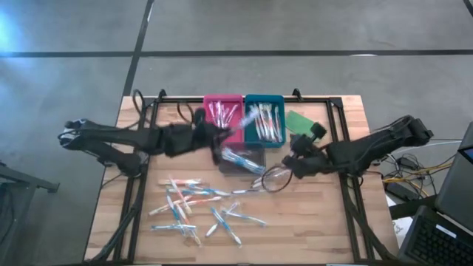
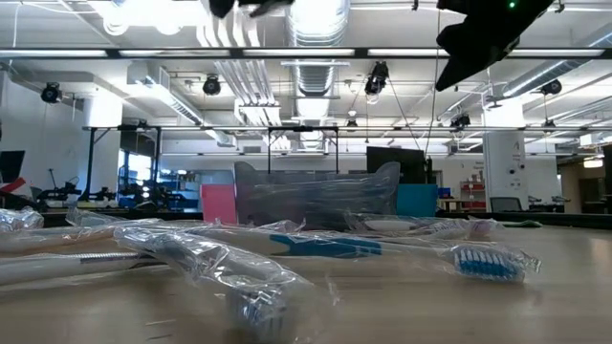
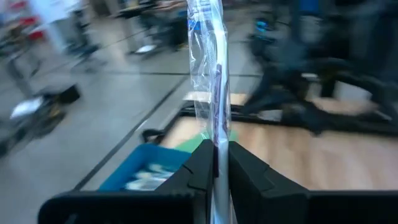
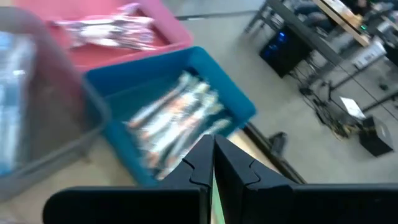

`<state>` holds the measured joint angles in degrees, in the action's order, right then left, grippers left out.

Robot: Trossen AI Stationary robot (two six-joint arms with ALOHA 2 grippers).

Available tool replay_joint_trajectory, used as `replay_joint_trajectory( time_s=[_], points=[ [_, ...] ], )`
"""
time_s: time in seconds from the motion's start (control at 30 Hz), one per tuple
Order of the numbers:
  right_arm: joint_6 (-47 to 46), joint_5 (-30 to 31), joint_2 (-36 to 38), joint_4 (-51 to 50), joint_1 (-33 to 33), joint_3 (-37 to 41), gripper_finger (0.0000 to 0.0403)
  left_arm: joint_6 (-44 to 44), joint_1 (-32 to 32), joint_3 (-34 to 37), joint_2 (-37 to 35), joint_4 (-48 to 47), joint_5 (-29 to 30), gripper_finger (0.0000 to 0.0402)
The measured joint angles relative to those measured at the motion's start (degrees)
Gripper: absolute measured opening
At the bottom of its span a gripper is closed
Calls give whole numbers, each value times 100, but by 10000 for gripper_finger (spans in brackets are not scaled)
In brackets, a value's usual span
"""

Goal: Pick & Place Toothbrushes
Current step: Put the purple toothbrush into the pink bin

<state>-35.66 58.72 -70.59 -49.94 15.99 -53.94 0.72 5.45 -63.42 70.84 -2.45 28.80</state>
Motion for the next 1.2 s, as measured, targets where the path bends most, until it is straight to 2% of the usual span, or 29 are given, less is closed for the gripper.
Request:
replay_joint_trajectory(
  time_s=[0.1, 0.2, 0.43, 0.57, 0.73, 0.97, 1.2],
  points=[
    [7, 0, 375, -330, -282, 3, 8, -641, -567, 0, 23, 120, -58, 35],
    [91, 0, 762, -547, -564, 5, 8, -845, -1028, 0, 48, 130, -272, 35],
    [810, -2, 1655, -563, -1285, 8, 8, -1953, -1758, -16, 47, 77, -284, 35],
    [1247, 1, 2035, -538, -1746, 8, 8, -2291, -2232, -305, 174, -238, -284, 35],
    [1633, 0, 2306, -515, -2311, 8, 8, -2828, -2819, -987, 620, -1418, -277, 35],
    [1856, -2, 2361, -510, -2845, 13, 8, -3828, -2994, -1726, 1345, -2682, -287, 35],
    [1932, -7, 2361, -501, -3065, 221, 8, -4961, -2994, -1779, 1801, -3235, -458, 35]
  ],
)
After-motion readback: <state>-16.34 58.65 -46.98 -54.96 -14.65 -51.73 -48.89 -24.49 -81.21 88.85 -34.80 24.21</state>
